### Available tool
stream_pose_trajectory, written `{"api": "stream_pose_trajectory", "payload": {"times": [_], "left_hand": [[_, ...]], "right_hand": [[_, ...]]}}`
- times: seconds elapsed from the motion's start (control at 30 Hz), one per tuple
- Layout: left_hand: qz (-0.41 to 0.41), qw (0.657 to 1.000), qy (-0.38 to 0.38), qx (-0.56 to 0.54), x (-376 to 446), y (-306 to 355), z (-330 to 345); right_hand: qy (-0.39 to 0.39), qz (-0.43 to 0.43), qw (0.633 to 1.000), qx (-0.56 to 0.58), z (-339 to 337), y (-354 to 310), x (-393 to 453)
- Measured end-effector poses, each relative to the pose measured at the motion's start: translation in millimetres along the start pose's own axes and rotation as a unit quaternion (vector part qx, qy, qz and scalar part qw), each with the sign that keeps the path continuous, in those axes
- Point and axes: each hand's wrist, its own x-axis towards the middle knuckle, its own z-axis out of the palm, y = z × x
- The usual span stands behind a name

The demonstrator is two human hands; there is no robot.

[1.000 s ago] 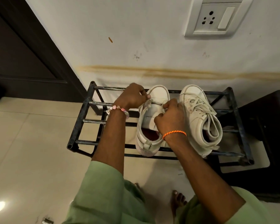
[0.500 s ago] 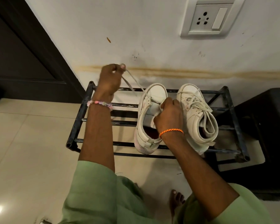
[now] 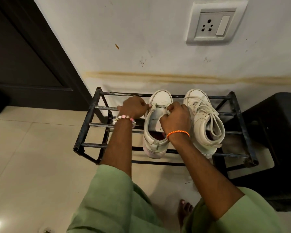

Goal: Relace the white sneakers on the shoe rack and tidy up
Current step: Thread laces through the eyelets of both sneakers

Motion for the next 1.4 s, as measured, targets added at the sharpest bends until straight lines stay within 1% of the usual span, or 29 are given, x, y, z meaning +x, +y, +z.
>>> {"api": "stream_pose_trajectory", "payload": {"times": [0.13,0.23,0.3,0.37,0.43,0.47,0.5,0.53,0.6,0.63,0.7,0.8,0.83,0.9,1.0,1.1,1.17,1.23,1.33,1.4], "left_hand": [[0.033,0.995,0.086,-0.043,-7,1,13],[0.056,0.990,0.109,-0.075,-14,-3,13],[0.051,0.987,0.137,-0.068,-18,-11,10],[0.015,0.983,0.178,-0.046,-25,-24,1],[-0.064,0.968,0.242,-0.033,-32,-45,-14],[-0.104,0.959,0.262,-0.033,-34,-55,-20],[-0.130,0.958,0.254,-0.030,-37,-64,-25],[-0.143,0.965,0.217,-0.023,-39,-69,-27],[-0.145,0.981,0.128,-0.018,-41,-70,-24],[-0.136,0.985,0.102,-0.023,-41,-65,-22],[-0.074,0.993,0.086,-0.037,-37,-52,-16],[0.060,0.995,0.059,-0.058,-30,-20,3],[0.093,0.992,0.056,-0.061,-28,-11,10],[0.126,0.987,0.076,-0.058,-22,0,20],[0.129,0.983,0.118,-0.047,-17,0,22],[0.129,0.980,0.143,-0.039,-15,-2,22],[0.108,0.979,0.165,-0.044,-17,-2,21],[0.066,0.980,0.179,-0.052,-19,-2,23],[0.005,0.982,0.183,-0.052,-18,-6,22],[0.012,0.987,0.147,-0.055,-17,-11,20]], "right_hand": [[0.038,0.001,0.999,0.027,2,3,-3],[0.046,-0.006,0.999,0.024,1,4,-4],[0.049,-0.006,0.998,0.024,1,5,-3],[0.053,-0.005,0.998,0.023,1,7,-4],[0.056,-0.002,0.998,0.020,1,10,-4],[0.057,0.000,0.998,0.020,1,11,-4],[0.056,-0.002,0.998,0.020,1,11,-3],[0.056,-0.006,0.998,0.019,1,11,-3],[0.058,-0.009,0.998,0.022,2,9,-1],[0.057,-0.011,0.998,0.025,2,9,-1],[0.044,-0.018,0.998,0.028,3,8,0],[0.022,-0.034,0.997,0.058,-2,9,4],[0.011,-0.036,0.997,0.074,-4,10,5],[-0.022,-0.029,0.995,0.094,-9,13,9],[-0.061,-0.018,0.990,0.123,-12,19,16],[-0.066,-0.011,0.989,0.131,-12,22,20],[-0.060,-0.004,0.988,0.141,-11,20,20],[-0.055,-0.005,0.988,0.142,-11,20,19],[-0.053,-0.005,0.989,0.138,-12,25,19],[-0.060,-0.014,0.988,0.141,-14,27,19]]}}
